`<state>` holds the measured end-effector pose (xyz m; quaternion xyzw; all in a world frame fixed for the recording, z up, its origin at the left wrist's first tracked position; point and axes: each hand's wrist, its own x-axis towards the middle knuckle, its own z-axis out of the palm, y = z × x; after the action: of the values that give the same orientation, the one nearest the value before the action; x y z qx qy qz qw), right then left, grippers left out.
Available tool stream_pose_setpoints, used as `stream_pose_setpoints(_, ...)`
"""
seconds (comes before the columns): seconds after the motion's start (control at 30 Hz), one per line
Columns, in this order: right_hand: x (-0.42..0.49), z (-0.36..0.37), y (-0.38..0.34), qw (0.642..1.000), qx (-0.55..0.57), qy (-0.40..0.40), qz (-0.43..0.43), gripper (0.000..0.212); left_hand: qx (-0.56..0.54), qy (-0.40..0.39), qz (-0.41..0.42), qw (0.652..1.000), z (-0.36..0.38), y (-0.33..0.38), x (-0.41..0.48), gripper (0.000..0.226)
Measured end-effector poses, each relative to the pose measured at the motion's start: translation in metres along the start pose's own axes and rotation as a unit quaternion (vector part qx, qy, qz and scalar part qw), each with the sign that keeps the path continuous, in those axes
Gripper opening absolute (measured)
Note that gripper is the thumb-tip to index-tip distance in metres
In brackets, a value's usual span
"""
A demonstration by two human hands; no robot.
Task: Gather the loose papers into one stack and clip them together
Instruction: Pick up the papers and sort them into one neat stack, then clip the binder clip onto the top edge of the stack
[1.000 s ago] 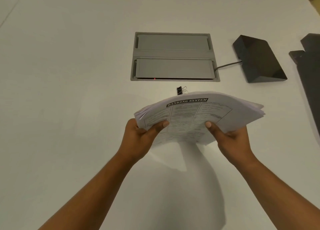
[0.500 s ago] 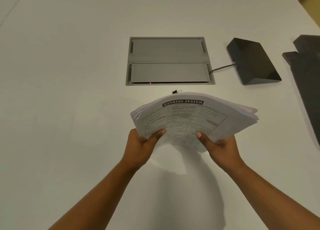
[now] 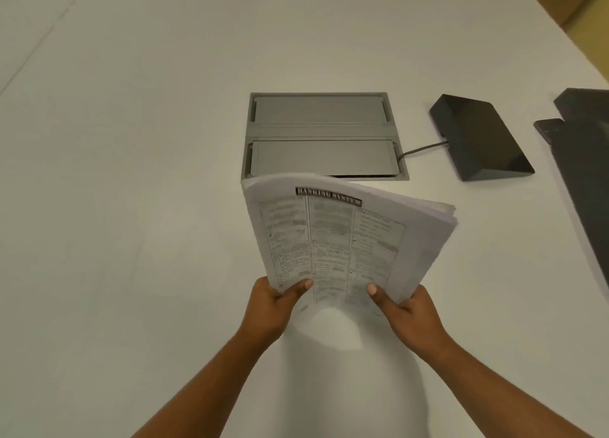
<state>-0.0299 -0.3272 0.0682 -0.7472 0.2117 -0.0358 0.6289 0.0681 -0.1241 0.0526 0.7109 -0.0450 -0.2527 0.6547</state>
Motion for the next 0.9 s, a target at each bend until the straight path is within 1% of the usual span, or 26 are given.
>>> stream_pose_setpoints(0.1, 0.0, -0.007, 0.002, 1.0, 0.019, -0.018, 0.0, 0.027, 0.014, -0.04, -0.038, 0.998, -0.005, -0.006, -0.001, 0.03)
stream_pose_setpoints(0.17, 0.002, -0.011, 0.008, 0.999, 0.029, -0.014, 0.002, 0.029, 0.007, -0.05, -0.064, 0.997, -0.009, -0.014, -0.003, 0.029)
stream_pose_setpoints(0.3, 0.009, -0.016, 0.03, 0.996, 0.047, 0.003, 0.07, 0.024, -0.01, -0.074, -0.116, 0.99, -0.009, -0.028, -0.006, 0.031)
stream_pose_setpoints(0.37, 0.013, -0.016, 0.039, 0.992, 0.06, 0.002, 0.111, 0.024, -0.021, -0.059, -0.126, 0.99, -0.009, -0.029, 0.001, 0.033)
stream_pose_setpoints(0.47, 0.016, -0.017, 0.05, 0.985, 0.068, 0.003, 0.16, 0.023, -0.125, -0.009, -0.104, 0.987, -0.016, -0.028, 0.023, 0.035)
stream_pose_setpoints(0.53, 0.016, -0.016, 0.053, 0.981, 0.063, -0.009, 0.183, 0.022, -0.172, 0.031, -0.09, 0.981, -0.023, -0.023, 0.041, 0.035)
stream_pose_setpoints(0.67, 0.018, -0.019, 0.055, 0.978, 0.045, -0.034, 0.2, 0.023, -0.188, 0.066, -0.067, 0.978, -0.026, -0.015, 0.068, 0.03)
stream_pose_setpoints(0.77, 0.024, -0.023, 0.051, 0.978, 0.009, -0.06, 0.201, 0.025, -0.19, 0.073, -0.064, 0.977, -0.021, -0.012, 0.08, 0.027)
stream_pose_setpoints(0.83, 0.031, -0.027, 0.046, 0.968, -0.024, -0.093, 0.23, 0.023, -0.191, 0.075, -0.069, 0.976, -0.02, -0.013, 0.087, 0.024)
stream_pose_setpoints(0.9, 0.04, -0.032, 0.04, 0.952, -0.079, -0.125, 0.27, 0.015, -0.189, 0.085, -0.07, 0.976, -0.02, -0.016, 0.094, 0.022)
